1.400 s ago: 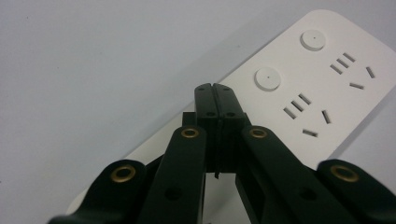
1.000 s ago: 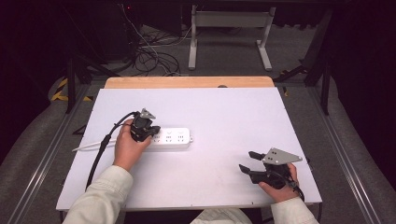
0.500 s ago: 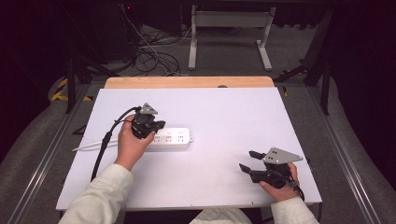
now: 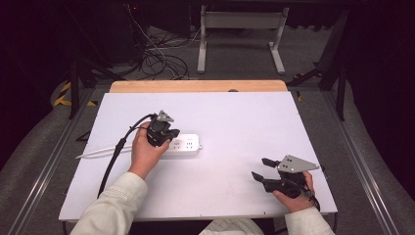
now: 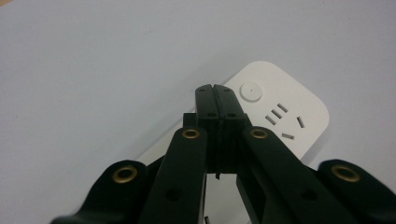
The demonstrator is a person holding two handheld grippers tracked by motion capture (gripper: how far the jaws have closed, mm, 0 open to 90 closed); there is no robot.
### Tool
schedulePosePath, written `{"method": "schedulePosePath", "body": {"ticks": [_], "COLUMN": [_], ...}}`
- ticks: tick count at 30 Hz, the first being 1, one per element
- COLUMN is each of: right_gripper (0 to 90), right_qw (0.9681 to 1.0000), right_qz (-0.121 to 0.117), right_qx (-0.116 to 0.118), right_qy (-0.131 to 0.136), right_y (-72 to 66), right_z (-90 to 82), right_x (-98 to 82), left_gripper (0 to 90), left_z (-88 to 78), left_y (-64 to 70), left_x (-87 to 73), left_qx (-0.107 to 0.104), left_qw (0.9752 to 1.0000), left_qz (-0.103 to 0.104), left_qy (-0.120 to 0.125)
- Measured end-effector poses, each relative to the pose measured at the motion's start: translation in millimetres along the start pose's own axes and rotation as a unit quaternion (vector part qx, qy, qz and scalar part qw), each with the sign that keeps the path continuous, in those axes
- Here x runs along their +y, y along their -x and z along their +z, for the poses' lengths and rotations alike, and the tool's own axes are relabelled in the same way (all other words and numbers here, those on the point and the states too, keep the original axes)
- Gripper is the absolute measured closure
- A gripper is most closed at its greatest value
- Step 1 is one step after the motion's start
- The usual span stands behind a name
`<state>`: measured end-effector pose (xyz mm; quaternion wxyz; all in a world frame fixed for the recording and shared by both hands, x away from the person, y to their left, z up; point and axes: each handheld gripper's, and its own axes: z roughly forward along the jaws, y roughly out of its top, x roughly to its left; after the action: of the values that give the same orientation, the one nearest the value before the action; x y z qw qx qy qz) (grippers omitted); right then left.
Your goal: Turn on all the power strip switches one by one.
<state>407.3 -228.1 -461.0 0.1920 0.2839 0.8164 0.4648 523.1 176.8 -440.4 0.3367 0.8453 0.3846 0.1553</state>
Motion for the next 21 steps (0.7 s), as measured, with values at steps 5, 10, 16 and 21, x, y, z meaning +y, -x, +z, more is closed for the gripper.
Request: {"method": "schedulePosePath", "body": {"ticks": [5,10,16,21], "right_gripper": [38.8,38.8,38.8,38.8], "right_qw": [1.0,1.0,1.0,1.0], "right_qz": [0.001,0.001,0.001,0.002], "right_qx": [0.0,0.001,0.001,0.001], "right_qy": [0.0,0.001,0.0,0.0], "right_y": [0.4,0.6,0.5,0.5], "right_z": [-0.6,-0.3,-0.2,0.0], "right_x": [-0.1,-0.2,-0.2,-0.3], "left_gripper": [89.9,89.9,89.9,89.9], "left_z": [4.3,7.4,9.6,10.7], "left_y": [-0.3,0.1,1.0,0.5], "left_x": [-0.7,-1.6,-2.2,-3.4], "left_qx": [0.006,0.007,0.008,0.008], "left_qw": [1.0,0.9999,0.9998,0.9998], "left_qz": [-0.001,0.0,0.003,-0.001], "left_qy": [-0.006,-0.013,-0.017,-0.016]}}
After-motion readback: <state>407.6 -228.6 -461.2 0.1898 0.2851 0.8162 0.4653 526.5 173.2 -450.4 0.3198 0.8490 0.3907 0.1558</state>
